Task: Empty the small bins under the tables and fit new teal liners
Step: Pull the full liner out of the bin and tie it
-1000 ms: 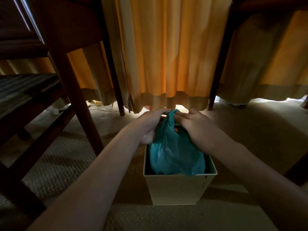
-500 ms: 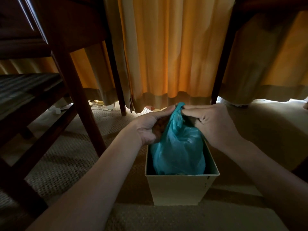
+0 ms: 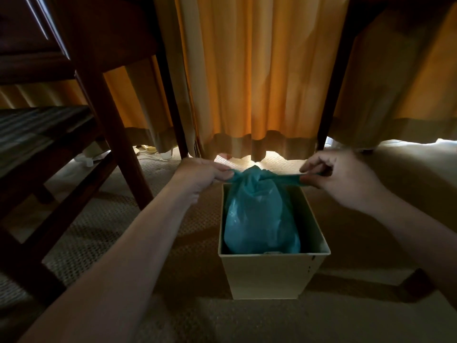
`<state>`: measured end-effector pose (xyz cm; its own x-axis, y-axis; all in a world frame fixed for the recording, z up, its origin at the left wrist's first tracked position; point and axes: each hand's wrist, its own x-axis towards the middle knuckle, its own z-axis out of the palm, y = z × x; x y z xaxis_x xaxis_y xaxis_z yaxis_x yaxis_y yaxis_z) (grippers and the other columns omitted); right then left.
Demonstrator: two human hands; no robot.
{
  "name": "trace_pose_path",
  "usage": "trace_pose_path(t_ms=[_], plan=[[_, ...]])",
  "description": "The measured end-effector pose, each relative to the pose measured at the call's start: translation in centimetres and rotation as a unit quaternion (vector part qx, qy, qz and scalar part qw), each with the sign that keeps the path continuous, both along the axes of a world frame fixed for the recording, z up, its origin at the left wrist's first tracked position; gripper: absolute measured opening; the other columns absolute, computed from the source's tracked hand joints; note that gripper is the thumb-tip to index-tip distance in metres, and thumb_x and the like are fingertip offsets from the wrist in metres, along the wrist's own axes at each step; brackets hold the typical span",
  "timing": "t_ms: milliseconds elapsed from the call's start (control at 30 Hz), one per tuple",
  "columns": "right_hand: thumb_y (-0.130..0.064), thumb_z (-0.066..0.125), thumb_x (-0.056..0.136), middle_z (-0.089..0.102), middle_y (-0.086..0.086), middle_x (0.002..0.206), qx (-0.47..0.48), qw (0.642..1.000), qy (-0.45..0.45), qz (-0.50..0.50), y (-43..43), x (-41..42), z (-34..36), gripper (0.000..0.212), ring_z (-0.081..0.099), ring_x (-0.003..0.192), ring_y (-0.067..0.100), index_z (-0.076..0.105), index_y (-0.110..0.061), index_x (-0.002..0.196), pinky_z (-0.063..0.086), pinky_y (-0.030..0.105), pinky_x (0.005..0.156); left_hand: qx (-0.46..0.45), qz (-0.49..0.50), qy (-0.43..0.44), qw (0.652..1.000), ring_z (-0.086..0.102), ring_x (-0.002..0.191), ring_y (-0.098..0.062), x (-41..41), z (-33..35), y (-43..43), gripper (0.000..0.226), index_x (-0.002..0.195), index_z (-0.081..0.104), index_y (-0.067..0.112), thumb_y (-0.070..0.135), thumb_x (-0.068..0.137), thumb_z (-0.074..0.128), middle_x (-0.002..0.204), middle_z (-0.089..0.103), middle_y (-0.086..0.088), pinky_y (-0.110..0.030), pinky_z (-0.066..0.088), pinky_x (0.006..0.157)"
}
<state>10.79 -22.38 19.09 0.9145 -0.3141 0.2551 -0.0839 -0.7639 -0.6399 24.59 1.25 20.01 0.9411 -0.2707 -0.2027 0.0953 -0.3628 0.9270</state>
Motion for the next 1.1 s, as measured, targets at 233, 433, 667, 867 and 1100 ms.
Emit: trace_pose_path(t_ms=[233, 433, 667, 867, 1100], plan=[[0.002, 0.071, 0.086, 0.072, 0.011, 0.090, 0.070, 0.986, 0.141, -0.052, -4.3, 0.0, -5.3, 0.022, 0.065, 0.082, 0.021, 0.067, -0.018, 0.078, 0.048, 0.025, 0.064, 0.277, -0.027, -0.135, 0.951, 0.060, 0.078, -0.004, 0.4, -3.5, 2.3, 0.006, 0.086, 0.079, 0.022, 0.018, 0.087, 0.075, 0.086, 0.070, 0.008, -0.021, 0.045, 0.059], [-0.060, 0.070, 0.079, 0.046, -0.018, 0.121, -0.011, 0.989, 0.130, 0.065, 1.2, 0.6, -4.6, 0.055, 0.051, 0.107, 0.005, 0.050, -0.040, 0.126, 0.049, 0.028, 0.085, 0.203, -0.101, -0.183, 0.957, 0.058, 0.082, -0.003, -0.8, 1.1, 0.2, 0.008, 0.083, 0.071, 0.027, 0.026, 0.091, 0.071, 0.091, 0.066, 0.010, -0.019, 0.041, 0.061], [-0.033, 0.083, 0.077, 0.054, -0.015, 0.126, 0.074, 0.979, 0.176, 0.072, 5.3, 2.5, -6.8, 0.073, 0.060, 0.111, 0.009, 0.042, -0.033, 0.138, 0.050, 0.026, 0.089, 0.169, -0.116, -0.342, 0.917, 0.057, 0.095, -0.002, -2.4, 3.0, -0.6, 0.009, 0.102, 0.069, 0.033, 0.030, 0.093, 0.067, 0.105, 0.063, 0.016, -0.021, 0.047, 0.076], [-0.022, 0.064, 0.091, 0.057, -0.008, 0.114, -0.074, 0.973, 0.209, 0.058, 3.8, 4.8, -8.5, 0.033, 0.061, 0.106, 0.018, 0.055, -0.030, 0.122, 0.052, 0.038, 0.095, 0.402, -0.351, -0.235, 0.813, 0.031, 0.143, -0.024, -3.5, -5.7, -2.7, 0.100, 0.157, 0.017, 0.027, 0.046, 0.079, 0.077, 0.160, 0.026, 0.001, -0.050, 0.032, 0.116], [-0.031, 0.050, 0.101, 0.056, -0.005, 0.127, 0.062, 0.984, 0.157, -0.057, 2.1, 0.5, -2.8, 0.037, 0.056, 0.113, 0.018, 0.043, -0.024, 0.137, 0.044, 0.025, 0.091, 0.316, -0.313, -0.376, 0.813, 0.056, 0.109, -0.024, -2.2, -2.4, -7.9, 0.033, 0.103, 0.050, 0.035, 0.017, 0.076, 0.059, 0.109, 0.062, 0.002, -0.045, 0.036, 0.099]])
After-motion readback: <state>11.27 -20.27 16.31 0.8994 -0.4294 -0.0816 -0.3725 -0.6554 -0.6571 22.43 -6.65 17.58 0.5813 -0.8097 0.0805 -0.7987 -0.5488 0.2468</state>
